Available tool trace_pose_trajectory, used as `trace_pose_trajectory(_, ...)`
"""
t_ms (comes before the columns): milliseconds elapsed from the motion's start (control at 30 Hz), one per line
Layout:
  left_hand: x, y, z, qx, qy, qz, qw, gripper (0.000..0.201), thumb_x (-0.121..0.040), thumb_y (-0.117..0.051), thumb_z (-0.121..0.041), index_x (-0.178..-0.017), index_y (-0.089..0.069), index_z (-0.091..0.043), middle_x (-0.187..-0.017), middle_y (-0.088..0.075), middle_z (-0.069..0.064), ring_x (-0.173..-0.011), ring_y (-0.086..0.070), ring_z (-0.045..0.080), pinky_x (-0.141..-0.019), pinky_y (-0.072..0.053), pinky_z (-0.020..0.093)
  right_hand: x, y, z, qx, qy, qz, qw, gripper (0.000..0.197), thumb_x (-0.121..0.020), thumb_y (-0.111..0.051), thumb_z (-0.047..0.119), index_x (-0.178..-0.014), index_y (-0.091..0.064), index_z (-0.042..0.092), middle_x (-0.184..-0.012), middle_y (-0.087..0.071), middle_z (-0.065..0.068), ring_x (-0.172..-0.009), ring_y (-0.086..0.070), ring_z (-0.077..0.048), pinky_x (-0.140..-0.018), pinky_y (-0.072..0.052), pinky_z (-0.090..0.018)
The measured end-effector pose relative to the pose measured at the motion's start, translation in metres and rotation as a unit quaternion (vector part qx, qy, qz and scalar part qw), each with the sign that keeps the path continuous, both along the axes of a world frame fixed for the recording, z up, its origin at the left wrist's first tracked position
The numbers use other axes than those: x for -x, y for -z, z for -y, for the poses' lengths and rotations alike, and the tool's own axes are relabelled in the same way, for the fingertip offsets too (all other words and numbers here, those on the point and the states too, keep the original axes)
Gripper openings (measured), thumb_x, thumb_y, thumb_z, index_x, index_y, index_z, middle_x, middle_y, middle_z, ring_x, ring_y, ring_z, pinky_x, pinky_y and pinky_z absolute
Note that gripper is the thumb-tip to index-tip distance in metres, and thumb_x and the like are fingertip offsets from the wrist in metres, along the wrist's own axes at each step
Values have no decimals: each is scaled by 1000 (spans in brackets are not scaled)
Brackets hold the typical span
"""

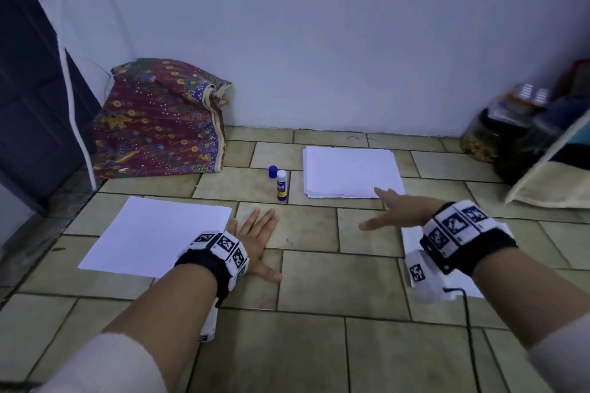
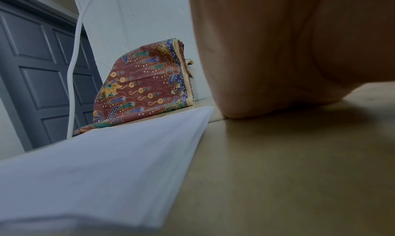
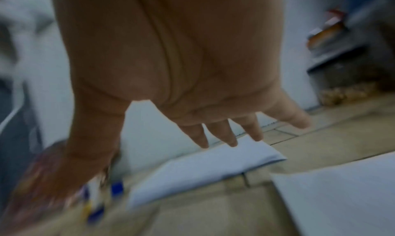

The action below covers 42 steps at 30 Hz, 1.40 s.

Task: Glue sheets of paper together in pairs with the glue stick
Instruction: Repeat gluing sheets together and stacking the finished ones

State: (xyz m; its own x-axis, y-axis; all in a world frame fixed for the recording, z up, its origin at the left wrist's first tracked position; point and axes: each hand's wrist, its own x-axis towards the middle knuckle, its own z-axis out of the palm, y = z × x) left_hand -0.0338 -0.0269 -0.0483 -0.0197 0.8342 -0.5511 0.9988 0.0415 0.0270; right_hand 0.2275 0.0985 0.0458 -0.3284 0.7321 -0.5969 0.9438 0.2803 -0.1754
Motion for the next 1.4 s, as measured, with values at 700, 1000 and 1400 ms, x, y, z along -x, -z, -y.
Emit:
trace_pose_trajectory(700,-11,-19,17,-24,-14,18,999,108,-84,-57,-61,-153,12,-17,-159,19,-2,-148,12,21,-120,-9,45,-27,67,62,-35,23,130,991,151,-52,-74,73,-143,32,15,-151,36,-9,-136,30,-43,-115,-8,-54)
trace_pose_trajectory(1000,61,-46,43,-131,-112,54,984,107,-81,-67,-55,-154,-1,-12,-161,6,2,-148,10,18,-119,-7,34,-29,74,58,-34,25,119,992,154,-49,-74,74,-142,33,16,-151,36,-8,-136,31,-42,-116,-9,-55)
trace_pose_trajectory(1400,88,-33,64,-30,-176,-51,983,89,-93,-43,-59,-153,3,-10,-161,6,7,-148,-13,19,-114,-26,31,-29,73,59,-31,23,131,991,152,-52,-73,73,-141,34,15,-150,37,-9,-136,32,-42,-116,-6,-55)
